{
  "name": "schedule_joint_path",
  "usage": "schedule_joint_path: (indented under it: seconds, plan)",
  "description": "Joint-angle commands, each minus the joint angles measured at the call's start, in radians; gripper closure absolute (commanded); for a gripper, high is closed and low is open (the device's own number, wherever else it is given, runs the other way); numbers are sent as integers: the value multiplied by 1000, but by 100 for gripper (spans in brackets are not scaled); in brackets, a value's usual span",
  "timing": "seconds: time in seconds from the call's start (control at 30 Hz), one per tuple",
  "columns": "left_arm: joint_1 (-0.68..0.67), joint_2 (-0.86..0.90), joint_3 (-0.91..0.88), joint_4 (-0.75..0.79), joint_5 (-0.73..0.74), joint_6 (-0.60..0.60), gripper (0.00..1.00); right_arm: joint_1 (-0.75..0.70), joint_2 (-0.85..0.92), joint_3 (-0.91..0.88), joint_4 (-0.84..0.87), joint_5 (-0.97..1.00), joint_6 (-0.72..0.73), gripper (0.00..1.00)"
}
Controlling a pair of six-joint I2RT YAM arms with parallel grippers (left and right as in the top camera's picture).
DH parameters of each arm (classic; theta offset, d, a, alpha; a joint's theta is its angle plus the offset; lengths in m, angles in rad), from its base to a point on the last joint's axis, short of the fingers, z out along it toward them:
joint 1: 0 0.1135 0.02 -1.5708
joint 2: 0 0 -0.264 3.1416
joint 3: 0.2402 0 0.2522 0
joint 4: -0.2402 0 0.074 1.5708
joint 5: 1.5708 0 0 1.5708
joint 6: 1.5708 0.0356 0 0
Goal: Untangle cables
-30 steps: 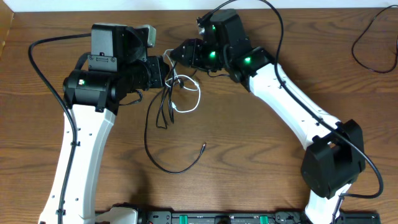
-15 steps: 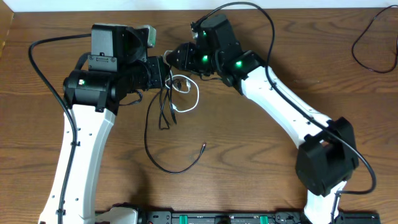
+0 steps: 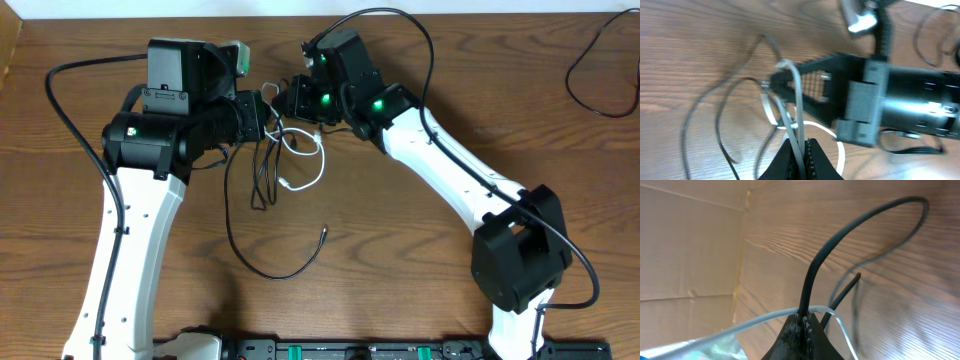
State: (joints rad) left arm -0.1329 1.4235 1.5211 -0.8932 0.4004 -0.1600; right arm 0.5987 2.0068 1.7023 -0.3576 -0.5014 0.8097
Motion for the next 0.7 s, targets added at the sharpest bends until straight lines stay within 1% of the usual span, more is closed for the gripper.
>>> schedule_joint_path:
  seconds: [0.0,0.1,0.17,0.27,0.37,0.5,0.6,0.67]
  plan:
    - [2,2,21,-3,-182,-46,92,-60,-83,-1,-74,31,-151,99]
    - [6,2,21,-11,-319,-109,93,-110,-157,-1,-175,105,-234,99]
    - [6,2,21,-13,-394,-116,92,-155,-221,-1,-250,174,-288,99]
    - [6,2,20,-15,-465,-115,93,-224,-302,-1,-327,246,-328,99]
    - [6,2,20,-15,-508,-115,93,-309,-379,-1,-372,252,-362,99]
    - [7,2,20,-14,-526,-115,93,-409,-461,-1,-402,257,-413,99]
    - [9,2,20,-15,-533,-115,93,-485,-508,-1,-433,314,-423,99]
    - [15,2,20,-14,-563,-115,93,-550,-531,-1,-472,365,-423,99]
